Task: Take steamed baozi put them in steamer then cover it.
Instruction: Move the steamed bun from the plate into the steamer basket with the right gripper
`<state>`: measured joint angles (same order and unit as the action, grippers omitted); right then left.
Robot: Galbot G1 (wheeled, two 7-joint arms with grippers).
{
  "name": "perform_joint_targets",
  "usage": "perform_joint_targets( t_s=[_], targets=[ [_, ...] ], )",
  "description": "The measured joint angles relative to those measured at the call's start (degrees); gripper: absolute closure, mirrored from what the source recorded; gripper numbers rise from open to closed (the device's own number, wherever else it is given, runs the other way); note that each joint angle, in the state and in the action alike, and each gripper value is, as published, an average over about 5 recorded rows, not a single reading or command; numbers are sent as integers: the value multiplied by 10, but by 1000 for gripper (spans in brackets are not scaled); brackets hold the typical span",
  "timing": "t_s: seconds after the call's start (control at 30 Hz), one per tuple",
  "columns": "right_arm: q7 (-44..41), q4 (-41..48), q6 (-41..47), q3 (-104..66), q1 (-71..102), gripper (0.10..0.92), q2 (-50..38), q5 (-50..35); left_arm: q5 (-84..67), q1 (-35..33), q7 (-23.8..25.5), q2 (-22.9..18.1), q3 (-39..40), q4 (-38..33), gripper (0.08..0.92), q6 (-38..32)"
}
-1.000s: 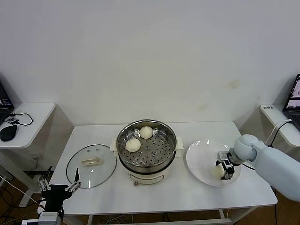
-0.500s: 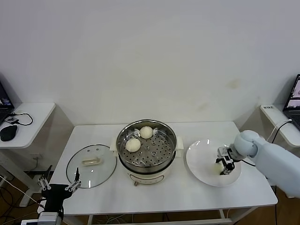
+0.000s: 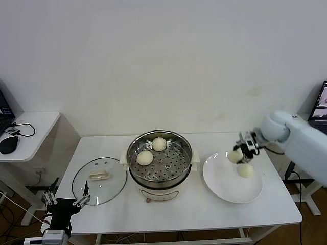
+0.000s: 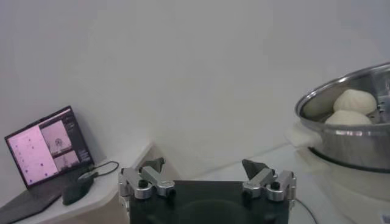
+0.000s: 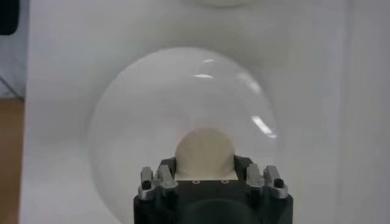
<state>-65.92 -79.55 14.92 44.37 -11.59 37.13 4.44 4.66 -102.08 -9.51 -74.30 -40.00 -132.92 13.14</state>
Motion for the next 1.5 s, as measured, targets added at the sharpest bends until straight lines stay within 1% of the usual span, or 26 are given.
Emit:
perform_joint_targets(
  t_s=[0.33, 0.73, 1.13, 1.5],
  targets=[
    [15, -6, 11, 79, -131, 431, 82, -66, -3, 1, 1, 0, -9, 1, 177, 1],
    [46, 2, -12, 159, -158, 431, 202, -114, -11, -5, 1, -7, -29, -4, 177, 1],
    [85, -12, -82, 231, -143, 431, 278, -95, -11, -4, 0, -15, -39, -3, 177, 1],
    [94, -21, -155, 274, -143, 431, 301, -49, -15, -6, -1, -19, -44, -6, 177, -1]
  ],
)
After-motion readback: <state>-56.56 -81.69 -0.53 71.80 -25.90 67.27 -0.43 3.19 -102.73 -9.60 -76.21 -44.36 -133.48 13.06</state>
